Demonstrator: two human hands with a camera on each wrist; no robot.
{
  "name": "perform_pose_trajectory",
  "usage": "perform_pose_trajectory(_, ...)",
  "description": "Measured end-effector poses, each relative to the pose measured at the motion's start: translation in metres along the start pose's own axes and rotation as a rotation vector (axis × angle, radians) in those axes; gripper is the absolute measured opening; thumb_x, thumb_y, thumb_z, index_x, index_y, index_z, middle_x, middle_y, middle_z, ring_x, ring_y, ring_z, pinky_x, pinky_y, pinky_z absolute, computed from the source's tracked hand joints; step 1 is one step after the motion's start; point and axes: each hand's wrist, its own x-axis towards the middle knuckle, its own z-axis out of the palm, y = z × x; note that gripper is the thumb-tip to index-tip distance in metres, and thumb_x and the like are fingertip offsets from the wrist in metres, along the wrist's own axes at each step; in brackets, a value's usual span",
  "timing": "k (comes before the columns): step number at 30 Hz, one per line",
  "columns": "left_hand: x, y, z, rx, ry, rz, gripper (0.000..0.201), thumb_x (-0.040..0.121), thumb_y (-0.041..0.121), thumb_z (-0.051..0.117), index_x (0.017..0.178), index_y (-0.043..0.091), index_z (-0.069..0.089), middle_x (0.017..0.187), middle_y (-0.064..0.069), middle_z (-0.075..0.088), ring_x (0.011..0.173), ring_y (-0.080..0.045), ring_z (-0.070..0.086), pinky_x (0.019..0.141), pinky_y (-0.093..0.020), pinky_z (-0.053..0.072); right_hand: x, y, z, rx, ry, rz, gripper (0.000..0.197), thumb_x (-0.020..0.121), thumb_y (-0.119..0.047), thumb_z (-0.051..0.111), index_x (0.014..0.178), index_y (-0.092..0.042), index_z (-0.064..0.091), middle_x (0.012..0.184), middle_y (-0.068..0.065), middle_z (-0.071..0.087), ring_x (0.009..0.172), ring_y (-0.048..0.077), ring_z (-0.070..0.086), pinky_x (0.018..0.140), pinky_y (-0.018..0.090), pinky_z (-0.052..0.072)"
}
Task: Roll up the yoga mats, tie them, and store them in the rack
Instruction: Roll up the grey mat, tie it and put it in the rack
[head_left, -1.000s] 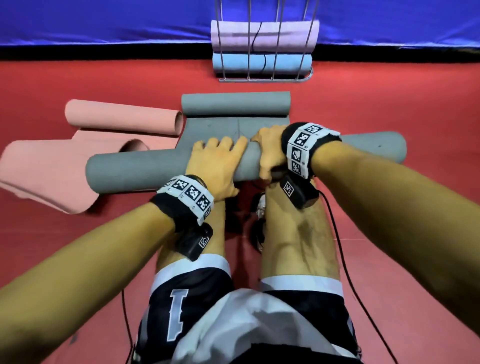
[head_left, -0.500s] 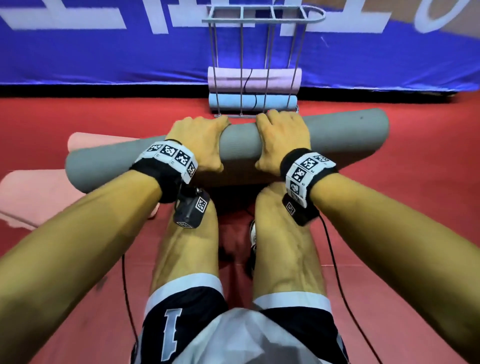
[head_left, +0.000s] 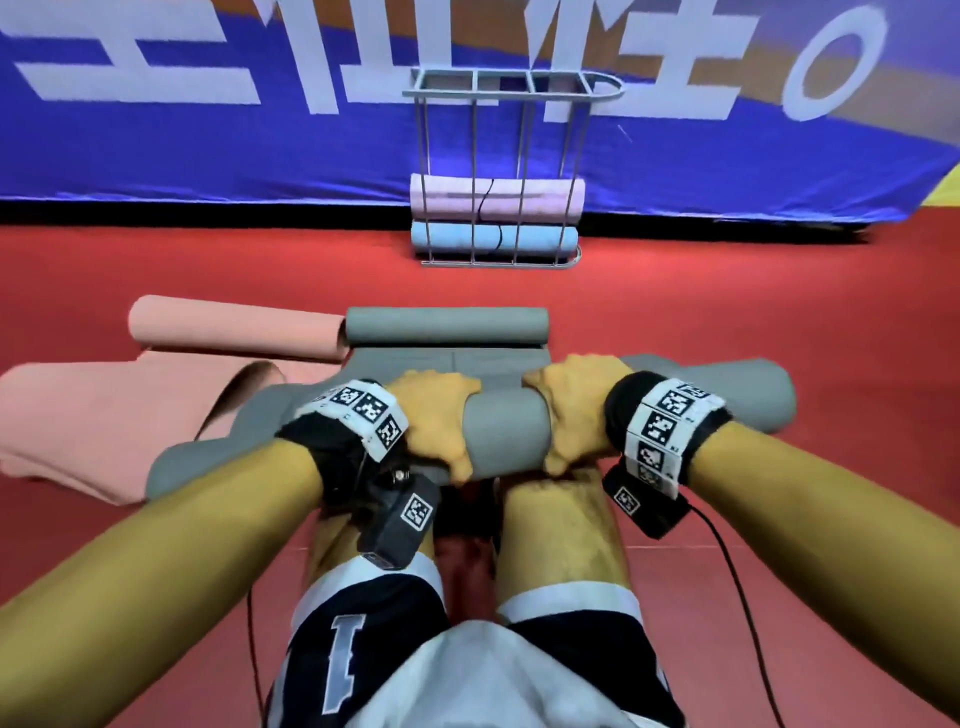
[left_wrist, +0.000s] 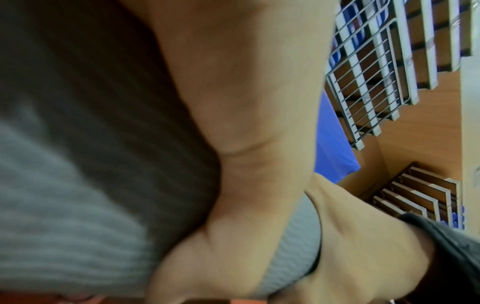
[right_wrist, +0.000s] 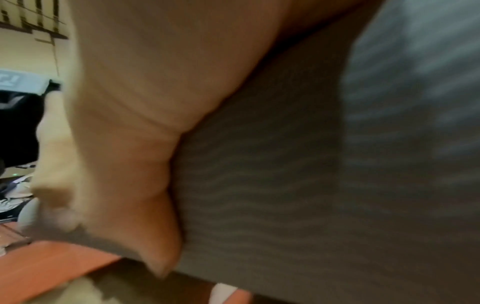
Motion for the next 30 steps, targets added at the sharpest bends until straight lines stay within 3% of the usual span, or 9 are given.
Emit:
perform_pose_trajectory(2,0.005,-0.001,0.005,-0.024,-0.046,0.035,0.06,0.053,0.046,0.093,0.099,0.033,0.055,0.076,0.008,0.059,0.078,-0.02,0.065,0.067,-0.03,0.049,0.008,0.001,0.006,0.037,-0.046,-0.013,0.067,0.048,-0.056,0.087,0.104,-0.031,0.059,0.081,-0.007,0.058,0.081,0.025,0.063,0.075,0.034,0.055)
perform_pose_trajectory(7,0.007,-0.018,0.01,-0.159,-0.074,0.091,0.065,0.054,0.049,0.092,0.106,0.029,0.058,0.095,0.006,0.068,0.087,-0.022,0.066,0.076,-0.034,0.054,0.031,0.002,0.013,0.107,-0.139,-0.026,0.064,0.046,-0.051,0.088,0.1,-0.029,0.061,0.084,-0.006,0.067,0.083,0.022,0.068,0.081,0.038,0.06)
perform_pose_trajectory(11,0.003,-0.022,0.024,-0.058,0.061,0.075,0.083,0.053,0.069,0.084,0.119,0.034,0.048,0.102,0.011,0.057,0.095,-0.021,0.06,0.073,-0.033,0.042,0.049,0.004,0.018,0.173,-0.206,-0.029,0.059,0.05,-0.044,0.092,0.098,-0.024,0.064,0.079,-0.006,0.066,0.082,0.021,0.068,0.078,0.033,0.059)
perform_pose_trajectory(15,-0.004,-0.021,0.049,0.155,0.222,-0.001,0.101,0.055,0.068,0.079,0.133,0.032,0.027,0.118,0.001,0.056,0.108,-0.028,0.058,0.082,-0.043,0.049,0.069,0.008,0.019,0.298,-0.299,-0.005,0.059,0.047,-0.038,0.096,0.095,-0.021,0.067,0.089,-0.004,0.072,0.082,0.019,0.071,0.071,0.029,0.057)
perform_pose_trajectory(19,0.007,-0.028,0.038,0.104,0.169,-0.007,0.086,0.051,0.058,0.079,0.118,0.033,0.032,0.1,0.003,0.063,0.088,-0.029,0.064,0.072,-0.042,0.053,0.072,0.011,0.022,0.39,-0.285,0.001,0.07,0.03,-0.047,0.094,0.093,-0.023,0.075,0.081,-0.005,0.077,0.08,0.018,0.074,0.078,0.039,0.062)
perform_pose_trajectory(22,0.017,-0.032,0.028,0.097,0.092,-0.034,0.081,0.05,0.059,0.082,0.114,0.037,0.039,0.087,0.007,0.06,0.069,-0.024,0.053,0.068,-0.038,0.048,0.068,0.011,0.018,0.299,-0.192,-0.073,0.085,0.041,-0.054,0.095,0.117,-0.027,0.066,0.106,-0.004,0.072,0.101,0.022,0.067,0.09,0.039,0.057)
perform_pose_trajectory(25,0.031,-0.036,0.014,0.01,-0.004,-0.021,0.059,0.052,0.053,0.09,0.091,0.036,0.049,0.077,0.01,0.058,0.065,-0.016,0.051,0.07,-0.032,0.047,0.059,-0.004,0.028,-0.005,-0.022,-0.135,0.112,0.042,-0.065,0.09,0.137,-0.03,0.042,0.126,-0.001,0.052,0.119,0.028,0.05,0.095,0.046,0.048)
perform_pose_trajectory(28,0.047,-0.043,0.004,-0.158,-0.125,0.066,0.064,0.047,0.044,0.097,0.089,0.033,0.05,0.085,0.01,0.064,0.076,-0.016,0.064,0.071,-0.033,0.052,0.059,-0.017,0.038,0.006,0.069,-0.069,0.093,0.051,-0.056,0.086,0.126,-0.028,0.041,0.115,-0.002,0.057,0.109,0.028,0.06,0.091,0.047,0.047)
perform_pose_trajectory(30,0.05,-0.046,0.005,-0.185,-0.116,0.065,0.067,0.044,0.051,0.095,0.092,0.033,0.052,0.091,0.008,0.067,0.08,-0.017,0.065,0.073,-0.035,0.053,0.063,-0.012,0.032,0.046,0.073,-0.065,0.075,0.053,-0.048,0.082,0.116,-0.03,0.045,0.103,-0.004,0.062,0.095,0.026,0.065,0.082,0.041,0.052)
